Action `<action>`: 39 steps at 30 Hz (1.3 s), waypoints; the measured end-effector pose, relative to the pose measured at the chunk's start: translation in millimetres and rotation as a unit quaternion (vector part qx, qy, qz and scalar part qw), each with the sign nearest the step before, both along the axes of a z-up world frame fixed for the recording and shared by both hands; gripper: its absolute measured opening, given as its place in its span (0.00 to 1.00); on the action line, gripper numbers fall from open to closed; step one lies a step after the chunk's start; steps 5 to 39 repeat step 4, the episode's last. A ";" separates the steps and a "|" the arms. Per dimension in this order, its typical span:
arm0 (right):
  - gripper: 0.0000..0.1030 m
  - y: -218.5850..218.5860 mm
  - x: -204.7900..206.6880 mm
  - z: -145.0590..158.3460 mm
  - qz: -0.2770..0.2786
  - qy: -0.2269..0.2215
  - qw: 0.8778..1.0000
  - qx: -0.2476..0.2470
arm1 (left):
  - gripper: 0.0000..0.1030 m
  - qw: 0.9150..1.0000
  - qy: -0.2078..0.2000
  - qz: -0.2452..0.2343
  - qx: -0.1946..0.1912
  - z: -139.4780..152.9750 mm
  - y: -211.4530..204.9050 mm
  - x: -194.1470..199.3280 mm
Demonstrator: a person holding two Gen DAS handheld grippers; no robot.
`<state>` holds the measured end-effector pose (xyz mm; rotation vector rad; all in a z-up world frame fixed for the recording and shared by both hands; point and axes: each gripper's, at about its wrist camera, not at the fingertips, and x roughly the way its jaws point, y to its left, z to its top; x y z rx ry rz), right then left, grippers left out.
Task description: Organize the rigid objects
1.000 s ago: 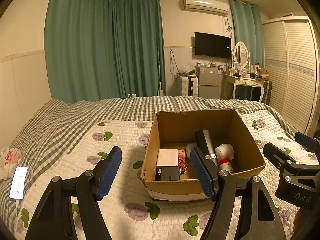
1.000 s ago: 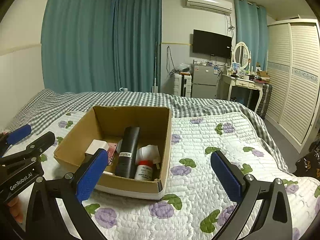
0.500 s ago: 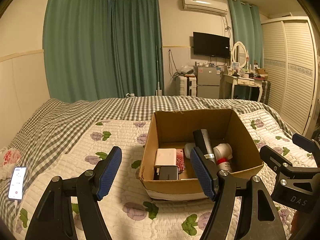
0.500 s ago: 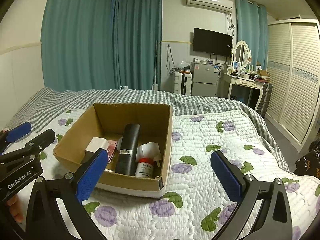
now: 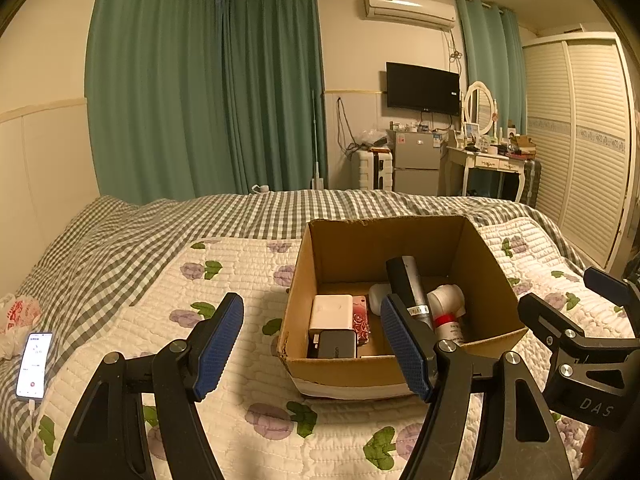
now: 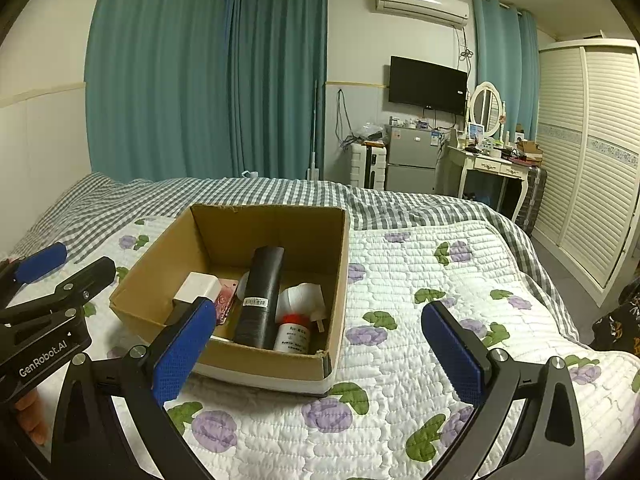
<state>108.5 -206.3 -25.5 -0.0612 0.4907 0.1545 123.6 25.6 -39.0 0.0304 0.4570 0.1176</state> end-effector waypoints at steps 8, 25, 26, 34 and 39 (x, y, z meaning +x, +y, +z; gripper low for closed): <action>1.00 -0.5 -1.0 0.0 -0.002 -0.001 1.000 0.000 | 0.72 1.000 0.004 -0.001 -0.002 -2.0 1.3 0.6; 1.00 -0.5 -1.0 0.0 -0.002 -0.001 1.000 0.000 | 0.72 1.000 0.004 -0.001 -0.002 -2.0 1.3 0.6; 1.00 -0.5 -1.0 0.0 -0.002 -0.001 1.000 0.000 | 0.72 1.000 0.004 -0.001 -0.002 -2.0 1.3 0.6; 1.00 -0.5 -1.0 0.0 -0.002 -0.001 1.000 0.000 | 0.72 1.000 0.004 -0.001 -0.002 -2.0 1.3 0.6; 1.00 -0.5 -1.0 0.0 -0.002 -0.001 1.000 0.000 | 0.72 1.000 0.004 -0.001 -0.002 -2.0 1.3 0.6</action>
